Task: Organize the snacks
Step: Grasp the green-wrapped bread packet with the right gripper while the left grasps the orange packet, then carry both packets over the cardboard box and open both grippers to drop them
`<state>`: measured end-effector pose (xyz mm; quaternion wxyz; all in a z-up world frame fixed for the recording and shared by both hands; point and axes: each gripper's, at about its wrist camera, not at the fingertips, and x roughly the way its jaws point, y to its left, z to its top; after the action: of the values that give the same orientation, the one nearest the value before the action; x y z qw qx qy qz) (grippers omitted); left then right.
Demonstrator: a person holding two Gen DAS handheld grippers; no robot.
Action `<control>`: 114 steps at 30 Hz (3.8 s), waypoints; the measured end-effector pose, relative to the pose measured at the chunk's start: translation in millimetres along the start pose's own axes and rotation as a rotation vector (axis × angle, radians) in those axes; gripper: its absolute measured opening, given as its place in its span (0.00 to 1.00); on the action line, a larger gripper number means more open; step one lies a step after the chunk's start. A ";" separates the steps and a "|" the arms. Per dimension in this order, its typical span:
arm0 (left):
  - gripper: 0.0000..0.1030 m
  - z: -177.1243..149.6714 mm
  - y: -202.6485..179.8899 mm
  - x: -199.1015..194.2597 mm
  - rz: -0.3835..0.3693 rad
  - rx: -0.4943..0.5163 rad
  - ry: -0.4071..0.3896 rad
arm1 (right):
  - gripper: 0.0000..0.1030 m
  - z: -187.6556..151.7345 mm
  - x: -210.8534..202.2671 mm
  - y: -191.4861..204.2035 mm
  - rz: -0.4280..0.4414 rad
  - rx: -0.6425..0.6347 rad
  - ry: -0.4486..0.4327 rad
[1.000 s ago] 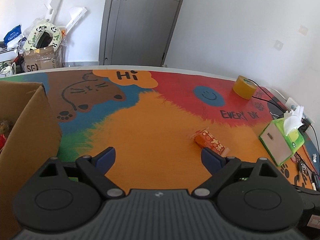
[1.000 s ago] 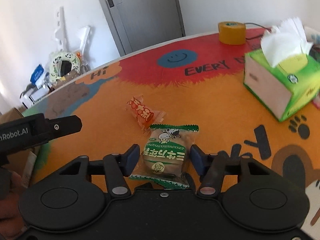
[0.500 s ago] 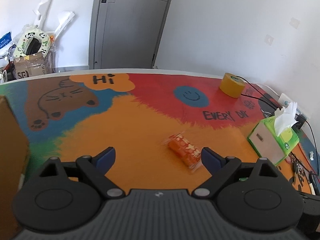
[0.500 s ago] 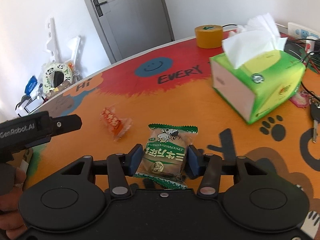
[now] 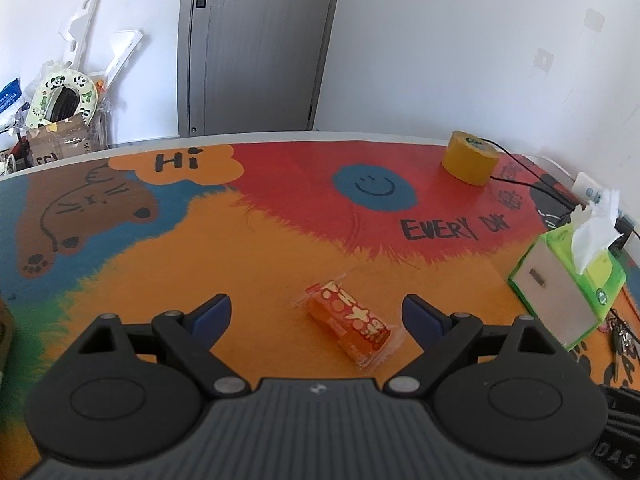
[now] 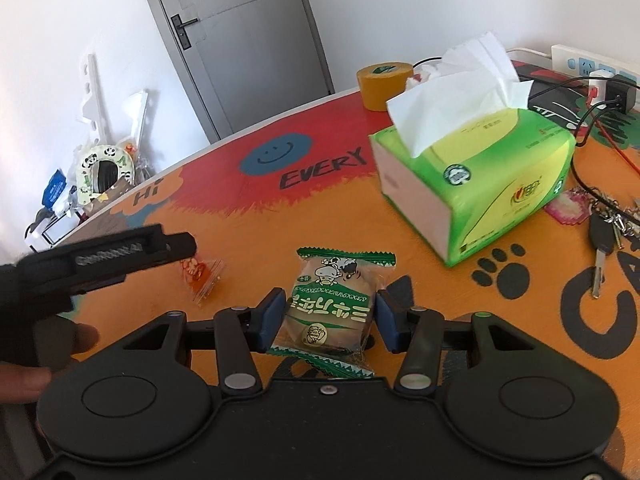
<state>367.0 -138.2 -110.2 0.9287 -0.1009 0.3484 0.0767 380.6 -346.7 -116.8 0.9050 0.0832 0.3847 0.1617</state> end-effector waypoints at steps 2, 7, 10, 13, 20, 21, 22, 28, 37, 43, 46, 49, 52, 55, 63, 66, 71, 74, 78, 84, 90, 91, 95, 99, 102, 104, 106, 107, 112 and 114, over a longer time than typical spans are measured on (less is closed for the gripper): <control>0.85 -2.8 -2.9 5.1 0.004 0.010 0.011 | 0.48 0.8 -0.2 -1.7 -0.004 0.003 0.001; 0.49 -9.1 -0.2 8.0 -0.003 0.011 0.018 | 0.48 1.6 -0.7 -1.5 -0.009 0.009 -0.001; 0.27 -8.4 6.4 7.4 -0.011 0.000 0.016 | 0.48 3.0 5.2 0.2 -0.007 0.014 0.006; 0.25 -6.2 15.2 6.9 -0.041 -0.020 0.027 | 0.48 4.1 11.6 5.3 -0.004 0.014 0.017; 0.22 1.8 27.6 -3.8 -0.067 -0.033 0.049 | 0.48 12.2 20.0 17.2 0.014 0.013 0.024; 0.22 3.2 29.5 -7.1 -0.070 -0.031 0.044 | 0.48 13.3 20.7 19.9 0.018 0.010 0.023; 0.22 4.3 30.6 -10.2 -0.072 -0.025 0.038 | 0.48 14.3 21.2 23.3 0.025 0.005 0.019; 0.10 7.3 39.1 -24.2 -0.087 -0.041 0.039 | 0.48 14.8 17.2 36.1 0.059 0.009 -0.001; 0.09 -0.9 48.2 -51.7 -0.089 -0.050 0.002 | 0.48 6.0 -4.6 44.7 0.081 0.003 -0.045; 0.09 -9.3 51.7 -77.9 -0.107 -0.053 -0.033 | 0.48 -4.9 -20.4 48.1 0.086 0.005 -0.059; 0.09 -11.9 54.7 -92.5 -0.114 -0.057 -0.057 | 0.48 -8.7 -29.2 52.7 0.092 -0.001 -0.074; 0.09 -12.8 58.6 -108.3 -0.116 -0.059 -0.082 | 0.48 -11.0 -38.9 59.3 0.103 -0.011 -0.092; 0.09 -12.1 64.4 -122.8 -0.112 -0.062 -0.108 | 0.48 -12.7 -47.3 66.3 0.119 -0.016 -0.107; 0.09 -11.0 70.7 -136.9 -0.108 -0.067 -0.131 | 0.48 -12.1 -53.6 74.5 0.135 -0.025 -0.121; 0.09 -8.2 93.4 -166.5 -0.090 -0.089 -0.184 | 0.48 -13.1 -68.5 96.9 0.178 -0.057 -0.157; 0.09 -6.1 103.7 -177.1 -0.080 -0.100 -0.205 | 0.48 -10.9 -71.4 107.5 0.197 -0.069 -0.170; 0.09 -4.0 121.3 -190.7 -0.059 -0.118 -0.230 | 0.48 -7.5 -72.2 127.5 0.233 -0.094 -0.182; 0.09 -3.3 132.8 -197.3 -0.044 -0.131 -0.243 | 0.48 -6.7 -71.5 139.2 0.253 -0.112 -0.183; 0.09 -3.2 148.7 -204.5 -0.024 -0.148 -0.253 | 0.48 -6.0 -69.5 155.0 0.279 -0.133 -0.182; 0.09 -2.3 172.3 -211.2 0.004 -0.179 -0.269 | 0.48 -5.8 -64.9 177.0 0.308 -0.160 -0.174; 0.09 -1.7 199.4 -212.9 0.043 -0.214 -0.278 | 0.48 -5.6 -61.1 198.5 0.339 -0.185 -0.167; 0.09 -1.3 203.4 -213.0 0.050 -0.219 -0.278 | 0.48 -5.6 -60.4 202.2 0.344 -0.190 -0.166; 0.09 -2.4 219.7 -212.9 0.078 -0.241 -0.273 | 0.48 -5.3 -57.3 217.5 0.367 -0.208 -0.155; 0.09 -5.6 236.9 -210.9 0.098 -0.263 -0.261 | 0.48 -4.6 -55.1 232.1 0.386 -0.227 -0.147; 0.09 -7.2 246.0 -210.2 0.116 -0.277 -0.250 | 0.48 -4.1 -54.2 242.1 0.399 -0.240 -0.144; 0.09 -8.8 252.3 -209.8 0.132 -0.289 -0.248 | 0.48 -4.1 -53.3 249.0 0.405 -0.250 -0.140; 0.08 -8.4 258.9 -208.7 0.150 -0.298 -0.248 | 0.48 -4.9 -52.0 255.5 0.414 -0.260 -0.136; 0.08 -8.4 261.3 -208.0 0.153 -0.305 -0.244 | 0.48 -5.2 -51.1 258.5 0.417 -0.263 -0.134; 0.11 -7.7 271.5 -213.3 0.173 -0.315 -0.241 | 0.48 -9.7 -47.9 273.3 0.447 -0.274 -0.119; 0.12 -8.7 271.4 -217.7 0.176 -0.314 -0.242 | 0.48 -12.0 -47.9 279.5 0.458 -0.281 -0.113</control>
<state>141.5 106.7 -8.7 0.9263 -0.2037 0.2255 0.2226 276.7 -102.5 -16.1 0.8674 0.0507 0.2787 0.4092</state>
